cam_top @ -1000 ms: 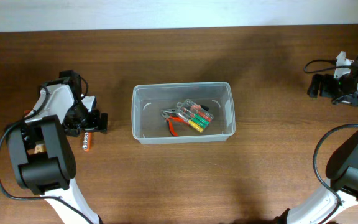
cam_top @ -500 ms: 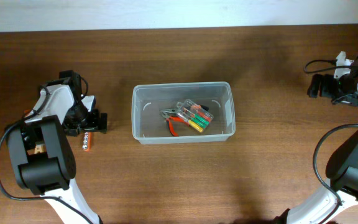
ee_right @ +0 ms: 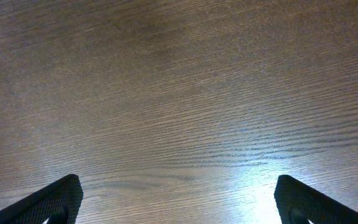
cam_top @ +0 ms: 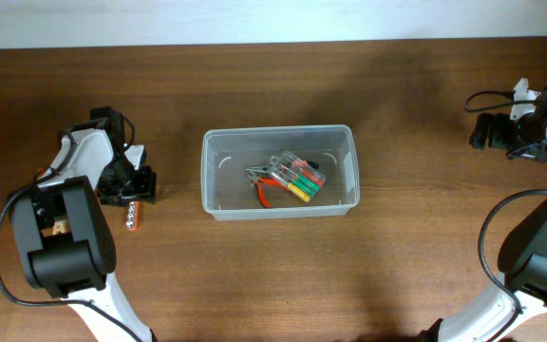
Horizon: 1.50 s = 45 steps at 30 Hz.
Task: Pack container
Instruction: 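Lower the left gripper onto the orange strip and close on it, then lift the strip with the left gripper and carry it over the container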
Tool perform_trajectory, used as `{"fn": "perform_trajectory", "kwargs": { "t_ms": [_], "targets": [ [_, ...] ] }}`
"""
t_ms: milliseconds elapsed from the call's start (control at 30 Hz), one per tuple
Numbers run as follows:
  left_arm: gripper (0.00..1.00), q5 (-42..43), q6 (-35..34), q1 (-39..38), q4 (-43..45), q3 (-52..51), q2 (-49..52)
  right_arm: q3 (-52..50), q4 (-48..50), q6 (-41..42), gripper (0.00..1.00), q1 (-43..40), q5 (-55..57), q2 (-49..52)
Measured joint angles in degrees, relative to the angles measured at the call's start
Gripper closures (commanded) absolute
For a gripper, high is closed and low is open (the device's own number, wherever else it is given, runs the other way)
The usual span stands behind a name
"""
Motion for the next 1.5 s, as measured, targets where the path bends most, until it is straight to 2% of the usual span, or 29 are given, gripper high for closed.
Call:
{"fn": "perform_trajectory", "kwargs": {
  "t_ms": [67,367,633,833,1500],
  "targets": [
    [0.46,0.0,0.0,0.0,0.0,0.0,0.0,0.0,0.0,0.0,0.01,0.0,0.0,0.0],
    [0.53,-0.3,0.0,0.0,0.2,0.0,0.0,0.0,0.0,0.0,0.01,0.0,0.0,0.0],
    [0.73,-2.0,-0.1,0.0,0.4,0.0,-0.1,0.0,0.0,0.0,0.01,0.0,0.0,0.0],
    [0.82,-2.8,-0.2,0.0,0.4,0.0,-0.1,0.0,0.0,0.0,0.01,0.0,0.0,0.0],
    [0.84,-3.0,-0.2,0.0,0.4,0.1,-0.1,0.0,0.0,0.0,0.01,0.0,0.0,0.0]
  ]
}}
